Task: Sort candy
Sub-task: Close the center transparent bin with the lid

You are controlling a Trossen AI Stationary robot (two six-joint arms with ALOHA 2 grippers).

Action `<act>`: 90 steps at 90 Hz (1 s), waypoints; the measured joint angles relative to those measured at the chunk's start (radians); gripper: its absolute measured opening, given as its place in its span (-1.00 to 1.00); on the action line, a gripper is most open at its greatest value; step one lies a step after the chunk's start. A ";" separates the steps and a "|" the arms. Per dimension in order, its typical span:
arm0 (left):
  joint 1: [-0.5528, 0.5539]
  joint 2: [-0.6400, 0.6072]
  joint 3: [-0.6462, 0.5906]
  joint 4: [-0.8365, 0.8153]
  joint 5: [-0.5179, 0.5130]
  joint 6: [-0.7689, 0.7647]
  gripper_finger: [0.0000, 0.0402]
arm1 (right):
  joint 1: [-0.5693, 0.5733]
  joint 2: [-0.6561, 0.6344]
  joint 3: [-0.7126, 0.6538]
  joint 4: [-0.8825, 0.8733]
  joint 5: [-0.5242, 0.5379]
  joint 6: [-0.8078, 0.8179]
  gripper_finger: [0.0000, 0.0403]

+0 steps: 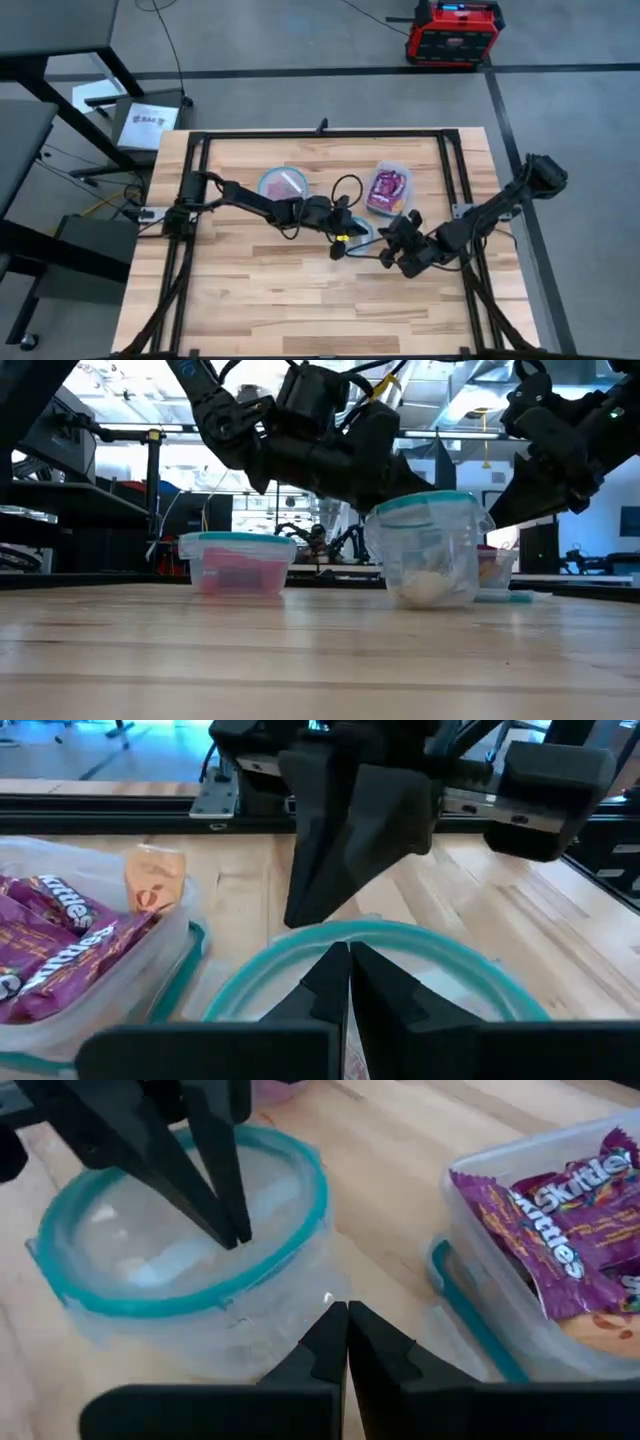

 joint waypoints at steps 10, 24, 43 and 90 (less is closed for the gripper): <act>0.000 0.000 0.002 0.000 0.000 0.000 -1.00 | -0.004 -0.017 0.000 0.030 -0.039 -0.036 -1.00; -0.005 0.000 0.003 -0.002 0.000 0.001 -1.00 | -0.005 -0.001 0.000 0.097 -0.058 -0.058 -1.00; -0.024 0.002 0.004 -0.007 -0.002 0.040 -1.00 | -0.037 0.095 0.001 0.212 -0.089 -0.075 -1.00; -0.030 -0.002 0.003 -0.070 0.004 0.091 -1.00 | -0.092 0.144 -0.036 0.450 -0.150 -0.145 -1.00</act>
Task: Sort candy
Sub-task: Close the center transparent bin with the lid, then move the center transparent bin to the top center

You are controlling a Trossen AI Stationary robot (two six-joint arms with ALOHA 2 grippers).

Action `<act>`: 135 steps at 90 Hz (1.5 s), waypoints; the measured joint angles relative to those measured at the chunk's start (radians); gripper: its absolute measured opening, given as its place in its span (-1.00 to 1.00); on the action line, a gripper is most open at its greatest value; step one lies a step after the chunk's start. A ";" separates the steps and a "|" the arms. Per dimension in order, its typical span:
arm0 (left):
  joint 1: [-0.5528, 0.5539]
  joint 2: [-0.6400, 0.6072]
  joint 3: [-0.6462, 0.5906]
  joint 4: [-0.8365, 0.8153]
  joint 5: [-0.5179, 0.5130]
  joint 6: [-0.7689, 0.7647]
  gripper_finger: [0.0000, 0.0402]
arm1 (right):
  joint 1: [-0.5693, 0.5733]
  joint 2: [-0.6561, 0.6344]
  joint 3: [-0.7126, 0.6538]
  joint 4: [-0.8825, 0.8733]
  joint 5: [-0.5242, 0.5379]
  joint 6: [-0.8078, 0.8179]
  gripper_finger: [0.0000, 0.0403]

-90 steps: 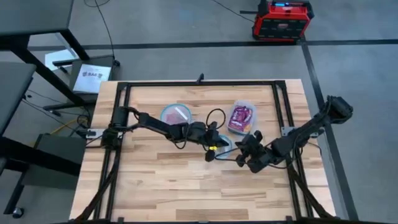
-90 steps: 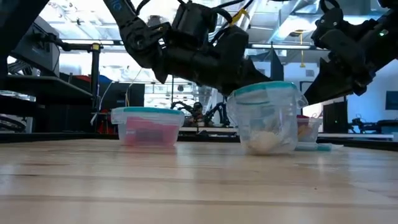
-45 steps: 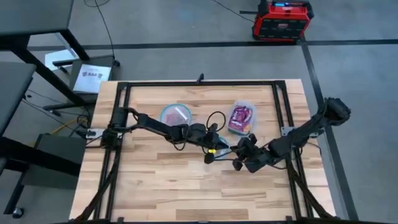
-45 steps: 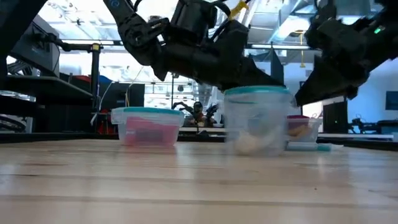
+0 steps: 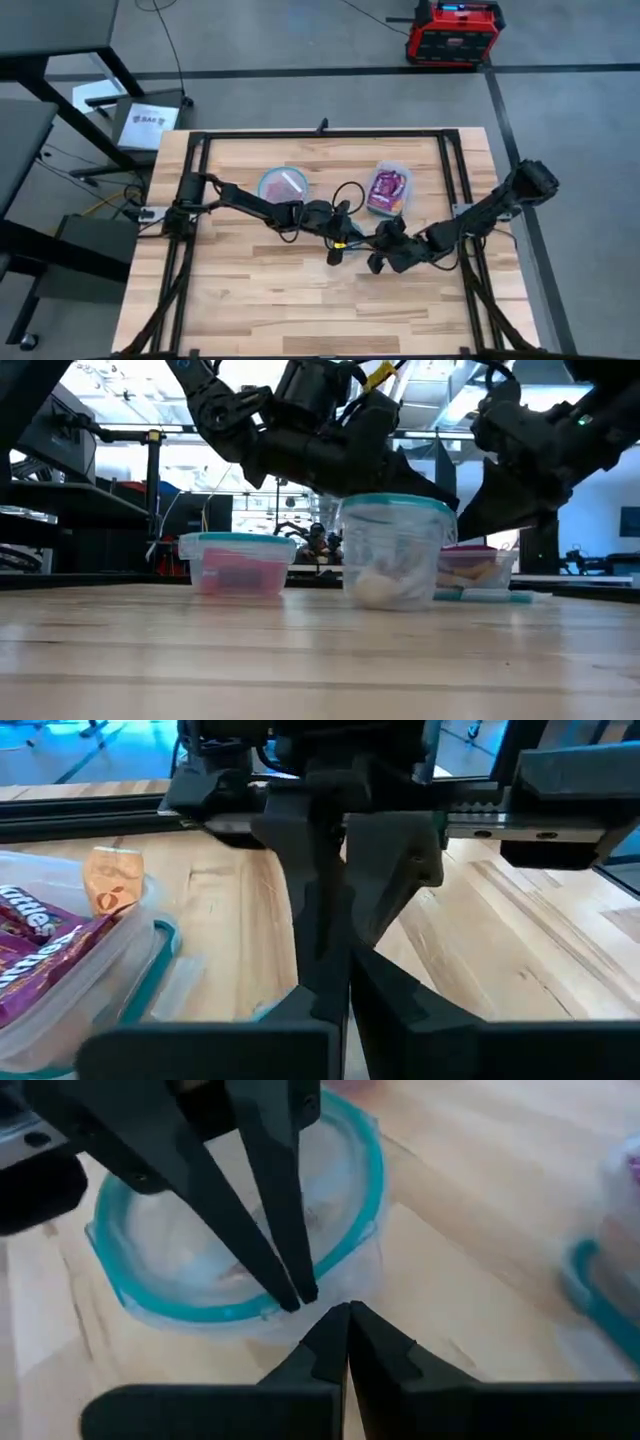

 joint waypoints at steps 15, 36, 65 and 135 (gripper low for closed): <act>-0.007 0.001 -0.004 0.007 -0.002 0.008 -1.00 | -0.013 0.010 -0.065 0.171 -0.018 -0.014 -1.00; -0.018 -0.029 -0.004 -0.013 -0.011 0.018 -1.00 | -0.005 -0.059 -0.021 -0.046 -0.026 -0.024 -1.00; -0.025 -0.318 -0.007 -0.315 -0.019 0.095 -1.00 | -0.005 -0.183 0.099 -0.107 -0.124 -0.261 -1.00; -0.050 -1.098 -0.362 -0.911 -0.357 -0.151 -1.00 | -0.347 0.423 0.559 0.032 -0.599 -0.607 -1.00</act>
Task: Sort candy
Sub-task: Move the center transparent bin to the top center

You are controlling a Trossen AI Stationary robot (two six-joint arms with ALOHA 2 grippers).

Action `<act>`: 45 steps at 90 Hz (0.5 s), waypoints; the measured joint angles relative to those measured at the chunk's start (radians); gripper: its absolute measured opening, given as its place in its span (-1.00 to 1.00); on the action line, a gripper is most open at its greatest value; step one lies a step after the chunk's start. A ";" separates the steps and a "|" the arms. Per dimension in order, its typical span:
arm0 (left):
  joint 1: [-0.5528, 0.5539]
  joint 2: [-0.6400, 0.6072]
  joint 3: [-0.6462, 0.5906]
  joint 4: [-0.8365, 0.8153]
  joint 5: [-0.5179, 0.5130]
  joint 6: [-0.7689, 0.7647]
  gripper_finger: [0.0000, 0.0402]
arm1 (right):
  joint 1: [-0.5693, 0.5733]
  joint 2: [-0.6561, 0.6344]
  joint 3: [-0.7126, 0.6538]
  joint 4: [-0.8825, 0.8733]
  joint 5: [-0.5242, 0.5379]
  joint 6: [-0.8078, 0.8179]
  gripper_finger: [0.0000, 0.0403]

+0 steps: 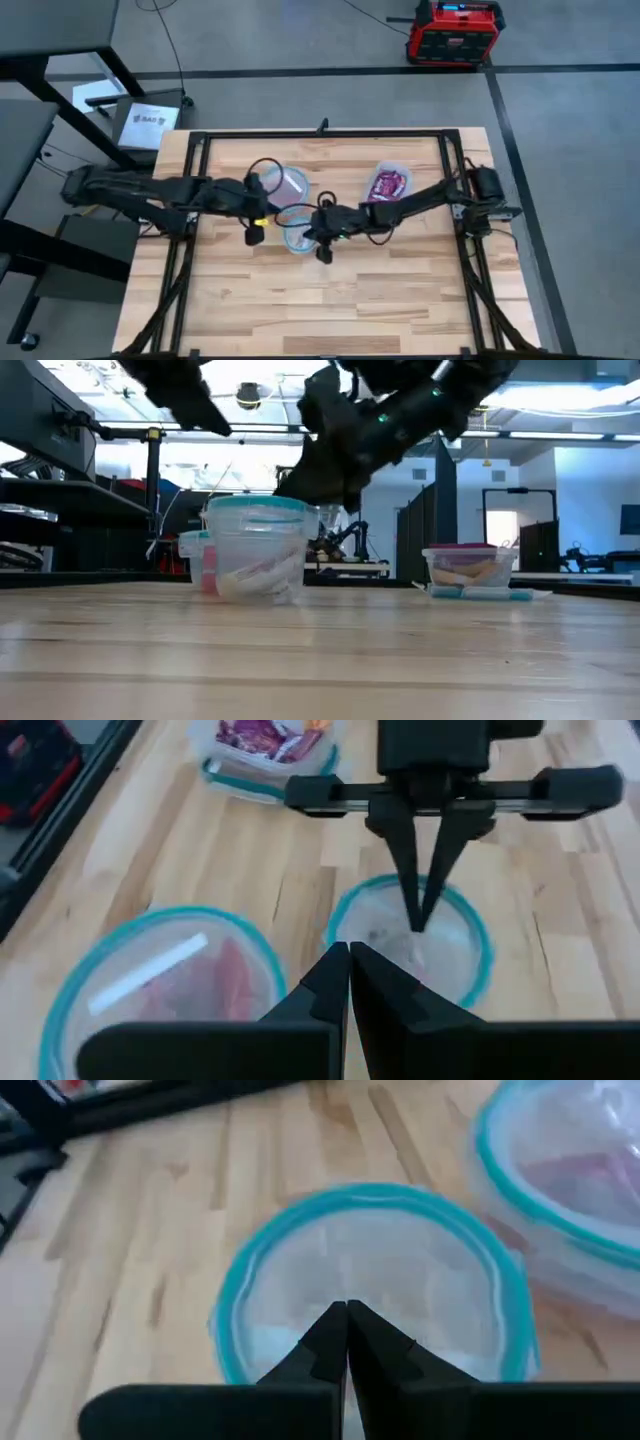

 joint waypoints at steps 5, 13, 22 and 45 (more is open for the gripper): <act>0.000 -0.019 -0.019 0.001 0.001 -0.008 -1.00 | -0.007 -0.007 0.003 -0.030 0.001 0.000 -1.00; 0.000 -0.031 -0.042 0.000 0.000 -0.018 -1.00 | -0.028 -0.041 0.003 -0.127 0.002 0.000 -1.00; 0.000 -0.031 -0.051 -0.011 0.001 -0.022 -1.00 | -0.062 -0.085 0.002 -0.244 0.015 -0.008 -1.00; -0.009 -0.009 -0.055 -0.020 0.001 -0.040 -1.00 | -0.180 -0.154 0.000 -0.427 0.043 -0.116 -1.00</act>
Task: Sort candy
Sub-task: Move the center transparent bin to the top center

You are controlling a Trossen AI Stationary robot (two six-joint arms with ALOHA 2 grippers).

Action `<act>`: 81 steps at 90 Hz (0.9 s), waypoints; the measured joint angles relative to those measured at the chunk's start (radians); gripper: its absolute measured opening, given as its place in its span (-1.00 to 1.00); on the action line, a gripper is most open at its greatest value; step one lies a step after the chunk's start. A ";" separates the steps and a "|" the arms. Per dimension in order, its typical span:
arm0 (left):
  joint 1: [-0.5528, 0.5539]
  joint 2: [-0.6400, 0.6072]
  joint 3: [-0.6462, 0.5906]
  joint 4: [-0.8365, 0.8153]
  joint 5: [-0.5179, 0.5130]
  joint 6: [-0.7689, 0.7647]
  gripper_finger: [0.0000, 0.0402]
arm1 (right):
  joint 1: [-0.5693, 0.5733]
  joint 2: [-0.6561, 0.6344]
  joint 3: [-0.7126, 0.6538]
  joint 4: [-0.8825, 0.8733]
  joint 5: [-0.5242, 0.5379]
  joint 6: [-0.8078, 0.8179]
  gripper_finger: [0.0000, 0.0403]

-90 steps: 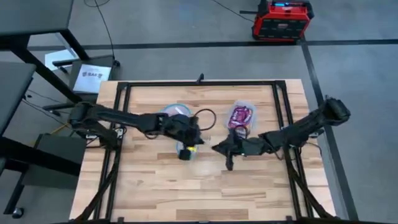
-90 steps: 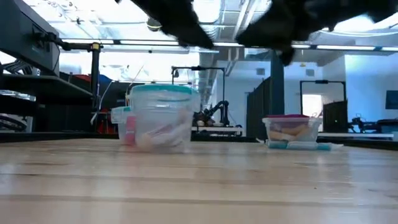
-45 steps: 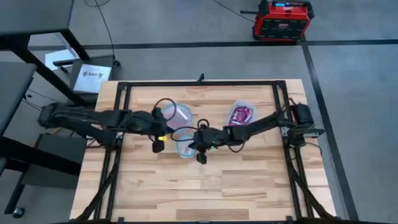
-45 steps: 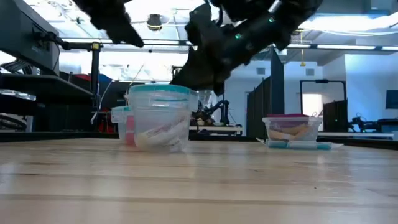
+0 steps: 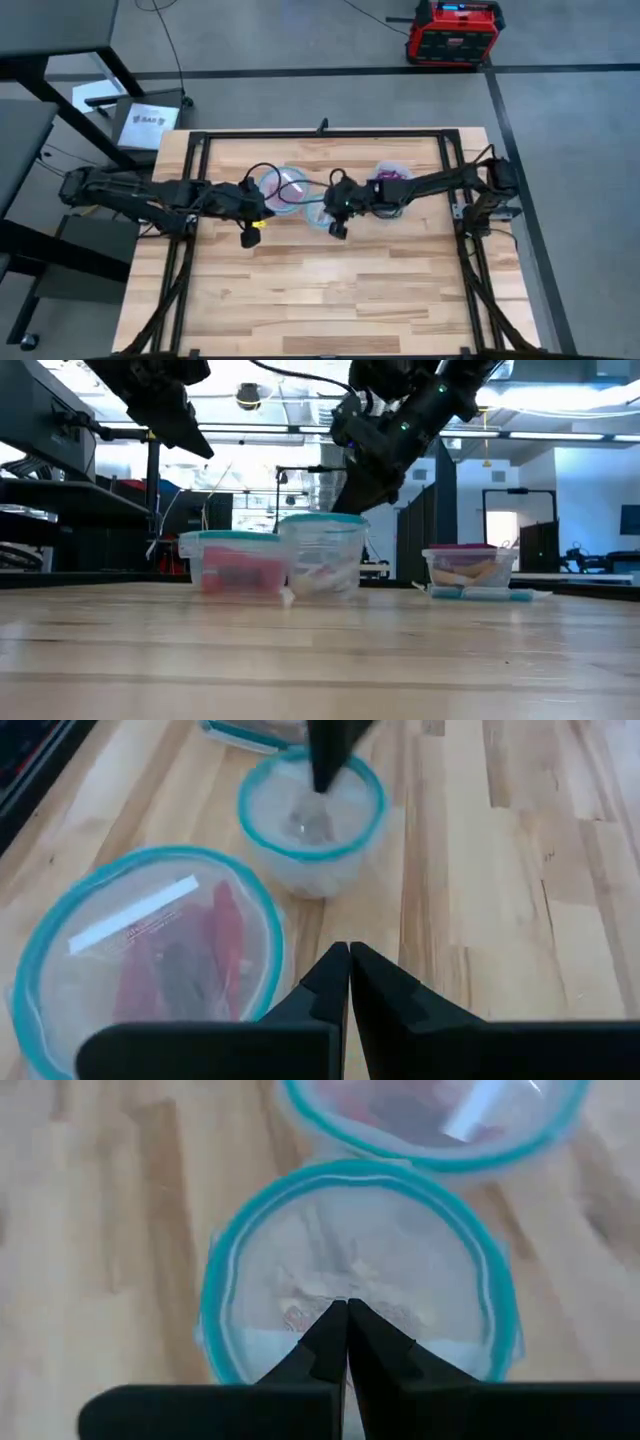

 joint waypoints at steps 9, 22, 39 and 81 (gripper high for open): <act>-0.011 0.000 0.000 0.000 0.001 -0.001 -1.00 | -0.058 -0.007 0.000 -0.027 0.002 -0.044 -1.00; -0.020 0.000 0.000 -0.001 0.002 -0.006 -1.00 | -0.139 -0.008 0.000 -0.030 -0.028 -0.109 -1.00; -0.024 0.000 0.000 0.000 0.002 -0.008 -1.00 | -0.183 -0.022 -0.002 -0.037 -0.087 -0.166 -1.00; -0.024 -0.005 0.009 0.007 0.003 -0.004 -1.00 | 0.100 -0.471 -0.147 -0.240 -0.084 0.097 -1.00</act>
